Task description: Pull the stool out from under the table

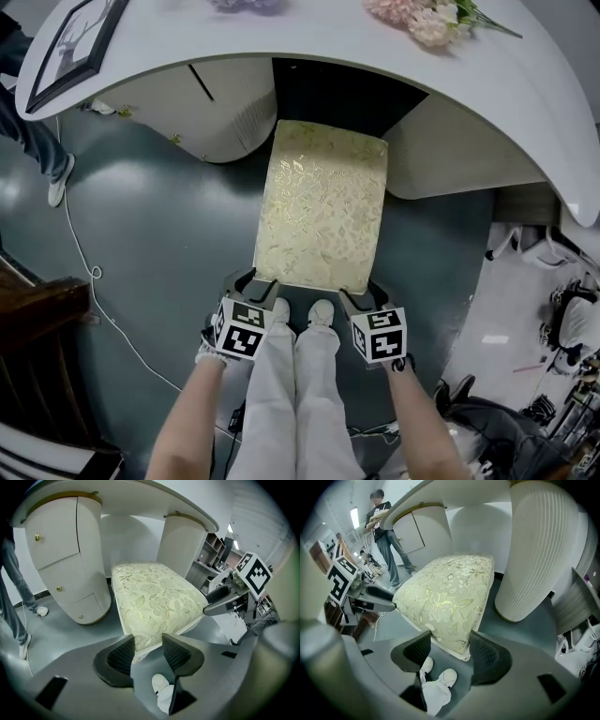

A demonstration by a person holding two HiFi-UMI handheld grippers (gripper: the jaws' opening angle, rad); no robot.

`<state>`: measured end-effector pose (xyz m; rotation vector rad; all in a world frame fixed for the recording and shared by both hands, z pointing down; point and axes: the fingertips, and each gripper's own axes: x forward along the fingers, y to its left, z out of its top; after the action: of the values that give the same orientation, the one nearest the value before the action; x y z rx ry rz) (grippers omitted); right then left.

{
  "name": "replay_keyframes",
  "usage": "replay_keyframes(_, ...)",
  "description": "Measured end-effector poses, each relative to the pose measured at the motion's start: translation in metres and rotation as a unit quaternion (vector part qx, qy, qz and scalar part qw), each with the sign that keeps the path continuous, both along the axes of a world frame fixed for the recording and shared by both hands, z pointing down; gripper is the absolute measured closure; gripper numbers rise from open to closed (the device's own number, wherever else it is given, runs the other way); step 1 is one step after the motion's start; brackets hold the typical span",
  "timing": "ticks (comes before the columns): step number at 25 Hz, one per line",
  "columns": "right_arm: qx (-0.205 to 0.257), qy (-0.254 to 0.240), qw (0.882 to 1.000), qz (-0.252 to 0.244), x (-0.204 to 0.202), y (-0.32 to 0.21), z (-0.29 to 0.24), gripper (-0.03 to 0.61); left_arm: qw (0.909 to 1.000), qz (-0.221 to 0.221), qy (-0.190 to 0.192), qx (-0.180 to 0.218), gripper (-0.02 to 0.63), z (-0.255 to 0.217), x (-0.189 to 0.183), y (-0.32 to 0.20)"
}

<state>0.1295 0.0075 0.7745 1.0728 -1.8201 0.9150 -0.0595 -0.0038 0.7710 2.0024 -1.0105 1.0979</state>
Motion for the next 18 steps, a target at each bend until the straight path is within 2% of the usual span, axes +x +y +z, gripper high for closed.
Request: replay_keyframes(18, -0.034, 0.012, 0.999, -0.034, -0.001, 0.087, -0.002, 0.308, 0.9977, 0.031, -0.03, -0.051, 0.428, -0.001, -0.003, 0.098)
